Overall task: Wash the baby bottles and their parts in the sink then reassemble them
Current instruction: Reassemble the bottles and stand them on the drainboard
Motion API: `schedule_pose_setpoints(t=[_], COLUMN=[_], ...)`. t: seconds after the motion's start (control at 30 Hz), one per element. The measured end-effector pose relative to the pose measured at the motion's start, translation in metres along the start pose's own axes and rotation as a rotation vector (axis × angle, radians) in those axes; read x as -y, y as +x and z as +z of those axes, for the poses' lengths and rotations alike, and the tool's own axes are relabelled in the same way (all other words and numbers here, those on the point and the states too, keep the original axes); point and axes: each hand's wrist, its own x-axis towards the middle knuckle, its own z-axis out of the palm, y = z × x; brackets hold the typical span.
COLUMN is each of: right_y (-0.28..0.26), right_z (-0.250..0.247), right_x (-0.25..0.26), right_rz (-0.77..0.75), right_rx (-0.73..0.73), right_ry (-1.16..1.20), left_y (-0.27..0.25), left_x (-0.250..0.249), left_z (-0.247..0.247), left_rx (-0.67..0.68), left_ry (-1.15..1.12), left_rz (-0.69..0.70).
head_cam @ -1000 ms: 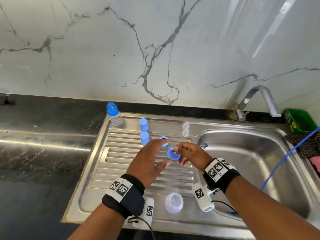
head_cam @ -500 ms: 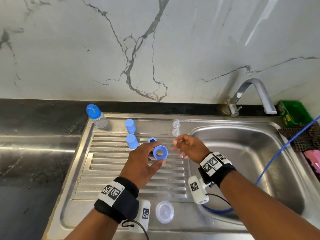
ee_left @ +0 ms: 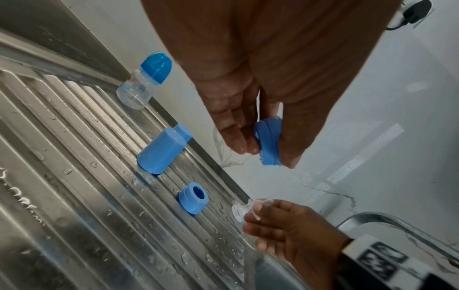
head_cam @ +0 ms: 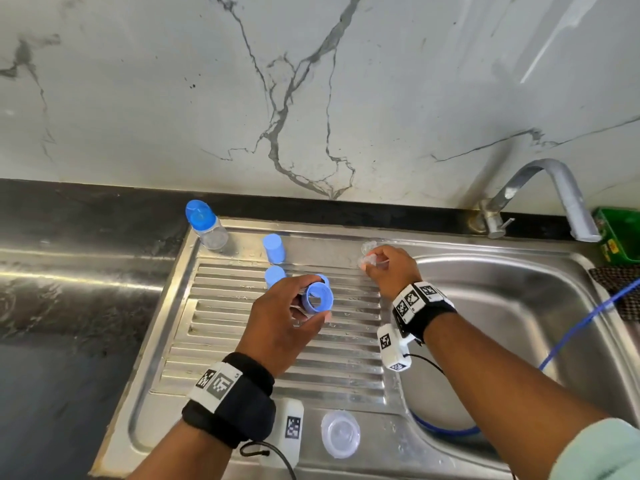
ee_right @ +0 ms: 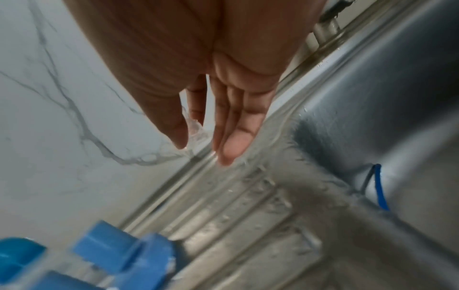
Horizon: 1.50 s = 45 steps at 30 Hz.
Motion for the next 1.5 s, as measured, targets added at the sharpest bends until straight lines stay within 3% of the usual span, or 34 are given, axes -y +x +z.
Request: schedule_pose_setpoints(t=[0.17, 0.47, 0.77, 0.93, 1.13, 1.3, 1.4, 1.5], right_y=[-0.049, -0.137, -0.182, -0.191, -0.195, -0.200, -0.198, -0.194], right_z=[-0.033, -0.073, -0.078, -0.078, -0.078, -0.081, -0.087, -0.088], right_x=[0.026, 0.048, 0.065, 0.068, 0.064, 0.066, 0.065, 0.059], right_rz=[-0.148, -0.621, -0.749, -0.794, -0.750, -0.791, -0.610, -0.337], right_rx=[0.052, 0.028, -0.022, -0.012, -0.032, -0.166, -0.228, -0.033], right_ry=[0.215, 0.088, -0.225, -0.211, -0.185, -0.096, 0.030, 0.082], left_y=[0.000, -0.017, -0.039, -0.049, -0.054, -0.056, -0.058, -0.059], left_x=[-0.005, -0.026, -0.044, -0.055, -0.061, -0.063, -0.064, -0.065], left_z=[0.001, 0.008, 0.014, 0.013, 0.015, 0.016, 0.015, 0.013], left_rx=[0.020, 0.045, 0.008, 0.013, 0.036, 0.038, 0.033, 0.021], left_ry=[-0.005, 0.031, 0.114, 0.092, 0.046, 0.023, -0.026, -0.052], left_rz=[-0.003, 0.046, 0.111, 0.115, 0.100, 0.107, 0.130, 0.171])
